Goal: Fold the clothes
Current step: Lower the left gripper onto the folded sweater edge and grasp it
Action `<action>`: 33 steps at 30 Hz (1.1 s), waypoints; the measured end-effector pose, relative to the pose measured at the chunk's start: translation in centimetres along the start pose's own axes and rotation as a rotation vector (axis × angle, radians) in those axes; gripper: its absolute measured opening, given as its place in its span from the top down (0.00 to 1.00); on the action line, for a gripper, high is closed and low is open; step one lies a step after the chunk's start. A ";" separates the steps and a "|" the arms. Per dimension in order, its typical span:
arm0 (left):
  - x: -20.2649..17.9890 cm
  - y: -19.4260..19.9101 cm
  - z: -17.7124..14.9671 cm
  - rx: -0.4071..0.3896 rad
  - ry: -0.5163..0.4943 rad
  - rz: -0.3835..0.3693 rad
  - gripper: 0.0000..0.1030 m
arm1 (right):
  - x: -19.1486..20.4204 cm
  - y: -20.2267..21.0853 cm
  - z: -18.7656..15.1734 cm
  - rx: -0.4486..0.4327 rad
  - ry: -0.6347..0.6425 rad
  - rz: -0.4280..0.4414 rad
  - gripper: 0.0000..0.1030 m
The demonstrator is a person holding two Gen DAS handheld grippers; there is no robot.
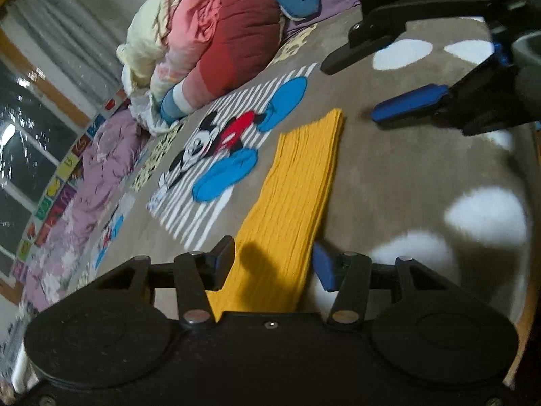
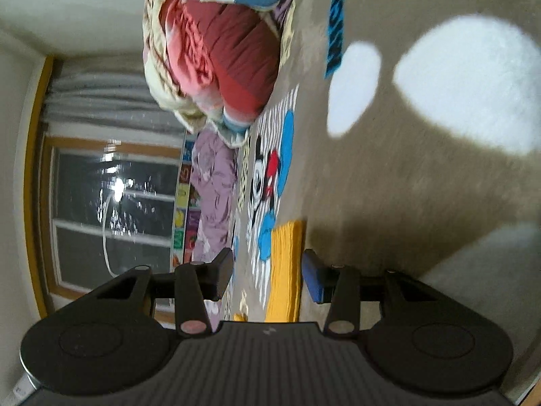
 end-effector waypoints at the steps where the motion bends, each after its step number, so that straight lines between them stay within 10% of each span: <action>1: -0.2 -0.3 0.4 -0.001 -0.007 0.001 0.55 | -0.2 0.4 0.3 -0.015 -0.009 -0.001 0.56; 9: -1.5 -2.6 3.4 -0.006 -0.052 0.013 0.66 | -1.0 1.3 1.9 -0.079 -0.032 -0.012 0.57; 13: -1.8 -3.3 4.4 0.005 -0.057 0.004 0.90 | -1.1 1.5 2.3 -0.097 -0.036 -0.009 0.57; 18: 1.3 -1.9 4.8 0.000 0.117 -0.027 0.92 | -0.9 1.8 2.1 -0.090 -0.012 0.002 0.55; 33: 17.6 6.4 -0.1 -0.115 0.813 -0.242 0.92 | 9.3 -2.3 -12.3 0.388 0.739 0.167 0.39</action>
Point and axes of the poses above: each gripper's, at about its wrist camera, not at the fingertips, and y roughly against the way its jaws point, x to its left, z to its top, the point moved 9 cm from there along -y, roughly the way its jaws point, and after that the axes turned 2 degrees about y, right-handed, at the moved point
